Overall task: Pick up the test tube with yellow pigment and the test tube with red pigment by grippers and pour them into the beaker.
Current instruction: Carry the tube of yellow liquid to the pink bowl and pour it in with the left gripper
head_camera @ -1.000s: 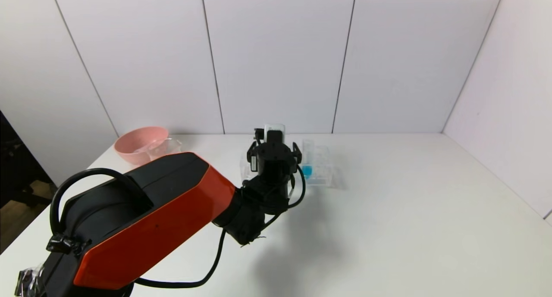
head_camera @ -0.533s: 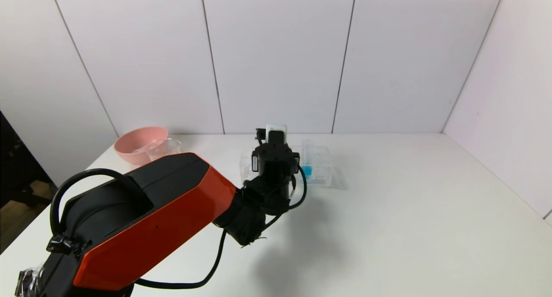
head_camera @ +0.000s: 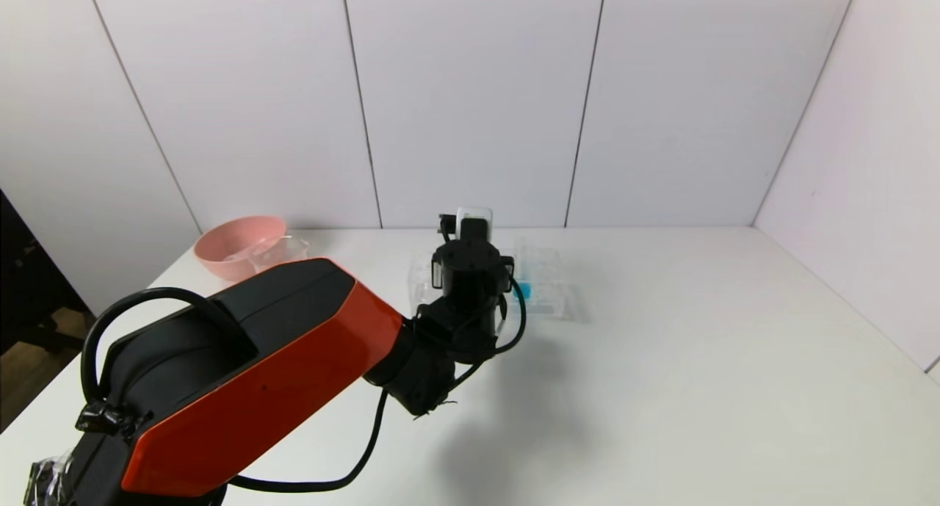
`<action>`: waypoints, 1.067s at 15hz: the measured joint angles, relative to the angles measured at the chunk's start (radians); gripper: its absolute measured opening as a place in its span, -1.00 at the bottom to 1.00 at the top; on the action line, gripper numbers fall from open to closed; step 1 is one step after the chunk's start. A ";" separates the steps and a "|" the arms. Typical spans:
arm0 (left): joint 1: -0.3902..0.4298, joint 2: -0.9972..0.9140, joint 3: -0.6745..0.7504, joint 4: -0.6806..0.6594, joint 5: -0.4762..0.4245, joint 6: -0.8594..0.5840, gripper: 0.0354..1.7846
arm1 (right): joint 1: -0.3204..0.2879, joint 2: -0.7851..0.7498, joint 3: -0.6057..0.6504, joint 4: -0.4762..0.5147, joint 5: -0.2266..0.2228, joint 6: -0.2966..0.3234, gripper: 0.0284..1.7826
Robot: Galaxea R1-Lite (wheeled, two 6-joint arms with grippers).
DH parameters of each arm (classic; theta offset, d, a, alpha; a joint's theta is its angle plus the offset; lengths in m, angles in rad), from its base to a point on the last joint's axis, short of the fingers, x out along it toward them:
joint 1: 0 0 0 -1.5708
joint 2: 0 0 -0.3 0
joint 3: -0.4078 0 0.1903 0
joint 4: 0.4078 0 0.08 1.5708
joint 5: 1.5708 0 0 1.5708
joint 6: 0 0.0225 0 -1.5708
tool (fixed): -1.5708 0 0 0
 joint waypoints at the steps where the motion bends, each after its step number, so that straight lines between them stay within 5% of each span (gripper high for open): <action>1: 0.000 -0.005 -0.008 -0.001 0.000 0.018 -0.52 | 0.000 0.000 0.000 0.000 0.000 0.000 0.92; 16: -0.006 -0.279 0.025 0.180 -0.085 0.050 -0.52 | 0.000 0.000 0.000 0.000 0.000 0.000 0.92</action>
